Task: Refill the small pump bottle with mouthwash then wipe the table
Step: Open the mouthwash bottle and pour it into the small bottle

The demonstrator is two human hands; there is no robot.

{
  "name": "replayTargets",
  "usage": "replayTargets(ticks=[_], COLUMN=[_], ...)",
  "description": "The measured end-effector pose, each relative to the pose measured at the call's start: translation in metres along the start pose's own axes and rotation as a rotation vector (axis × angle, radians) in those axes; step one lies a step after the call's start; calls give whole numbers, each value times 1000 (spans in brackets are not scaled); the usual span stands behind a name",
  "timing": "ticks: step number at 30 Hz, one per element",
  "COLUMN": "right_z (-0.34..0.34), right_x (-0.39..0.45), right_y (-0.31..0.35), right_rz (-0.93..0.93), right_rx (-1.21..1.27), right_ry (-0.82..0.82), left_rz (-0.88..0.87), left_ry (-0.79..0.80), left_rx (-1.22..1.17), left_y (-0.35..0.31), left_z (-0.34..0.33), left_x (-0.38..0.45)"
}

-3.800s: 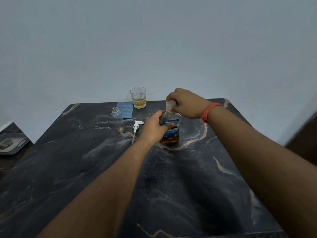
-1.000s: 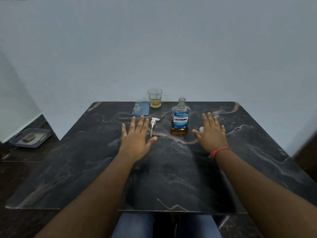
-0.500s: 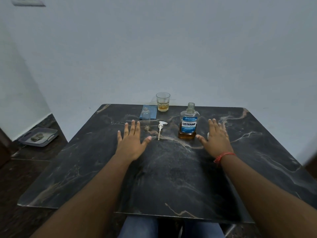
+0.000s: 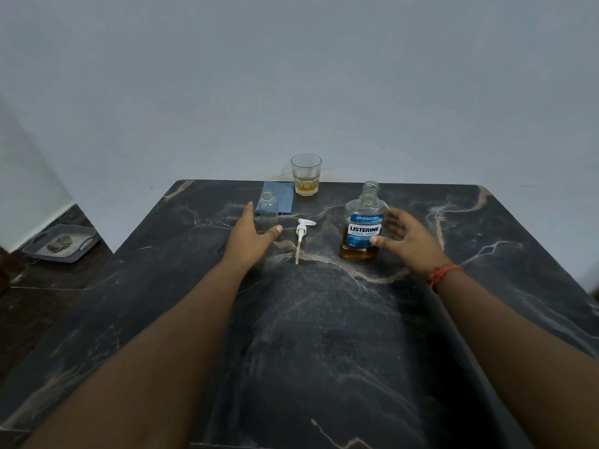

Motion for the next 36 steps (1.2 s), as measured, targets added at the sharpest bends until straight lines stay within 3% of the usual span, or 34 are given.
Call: replayTargets(ticks=[6, 17, 27, 36], right_z=[-10, -25, -26, -14], right_x=[15, 20, -7, -53], right_y=[6, 6, 23, 42], right_rz=[-25, -33, -5, 13], right_rx=[118, 278, 290, 277], right_ry=[81, 64, 44, 7], left_rz=[27, -6, -98, -161], left_ry=[-53, -45, 11, 121], left_rx=[-173, -303, -393, -310], left_y=[5, 7, -24, -37], left_z=[-5, -5, -1, -21], left_x=[22, 20, -27, -98])
Point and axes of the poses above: each hand's wrist, its own x-axis towards the middle knuckle, its own z-axis out of the back of the hand, y = z × x, the point moved 3 cm from there along x, towards the middle knuckle, and after that the axes turned 2 degrees about y, right-handed, at the moved point
